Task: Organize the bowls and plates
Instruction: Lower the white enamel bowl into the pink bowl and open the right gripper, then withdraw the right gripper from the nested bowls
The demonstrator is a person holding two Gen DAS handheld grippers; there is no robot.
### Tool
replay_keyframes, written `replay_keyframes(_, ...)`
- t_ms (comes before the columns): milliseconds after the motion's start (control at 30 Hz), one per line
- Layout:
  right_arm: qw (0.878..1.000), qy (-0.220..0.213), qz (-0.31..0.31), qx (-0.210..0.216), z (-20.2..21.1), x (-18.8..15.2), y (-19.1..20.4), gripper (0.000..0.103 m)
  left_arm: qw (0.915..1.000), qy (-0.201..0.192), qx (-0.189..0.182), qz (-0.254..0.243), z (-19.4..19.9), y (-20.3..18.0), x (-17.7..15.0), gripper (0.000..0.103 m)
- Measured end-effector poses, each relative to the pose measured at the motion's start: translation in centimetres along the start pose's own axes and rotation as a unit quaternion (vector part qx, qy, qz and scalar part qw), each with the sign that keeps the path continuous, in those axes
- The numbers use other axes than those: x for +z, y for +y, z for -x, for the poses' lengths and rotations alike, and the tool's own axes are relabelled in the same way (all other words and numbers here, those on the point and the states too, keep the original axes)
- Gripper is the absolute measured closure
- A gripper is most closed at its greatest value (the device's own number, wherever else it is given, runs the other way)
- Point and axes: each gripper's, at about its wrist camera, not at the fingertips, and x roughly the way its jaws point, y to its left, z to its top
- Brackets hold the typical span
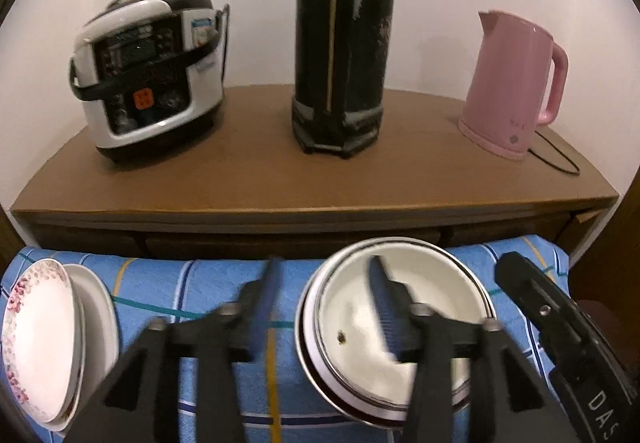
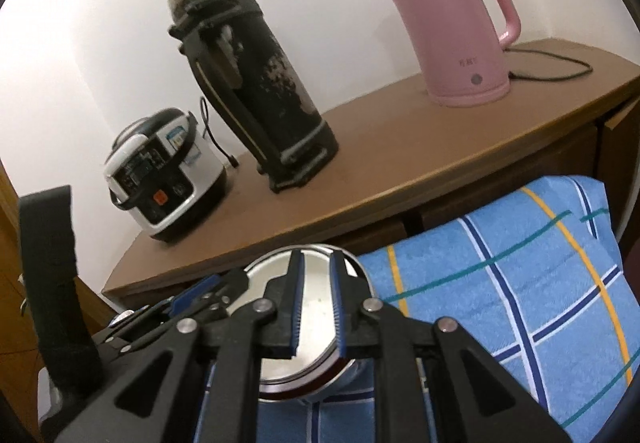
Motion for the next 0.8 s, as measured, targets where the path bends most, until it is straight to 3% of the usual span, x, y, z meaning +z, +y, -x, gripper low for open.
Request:
replay_keyframes(133, 1.0, -0.02, 0.002, -0.011, 0.4, -0.2, -0.3, 0.078, 0.9993, -0.032, 0.018, -0.011, 0.9, 0.2, 0.1, 0.041)
replay_keyframes(333, 0.999, -0.028, 0.003, -0.026, 0.3, -0.5, -0.7, 0.075, 0.9995, -0.029, 0.013, 0.004, 1.1, 1.0, -0.7, 0.04)
replay_keyframes(567, 0.998, -0.049, 0.012, -0.048, 1.0, -0.9, -0.8, 0.06, 0.9979, -0.054, 0.035, -0.002, 1.9, 1.1, -1.1, 0.04)
replay_keyframes(800, 0.997, -0.051, 0.014, -0.053, 0.8, -1.1, -1.0, 0.059, 0.9982, -0.05, 0.033, 0.007, 2.0, 1.8, -1.4, 0.04)
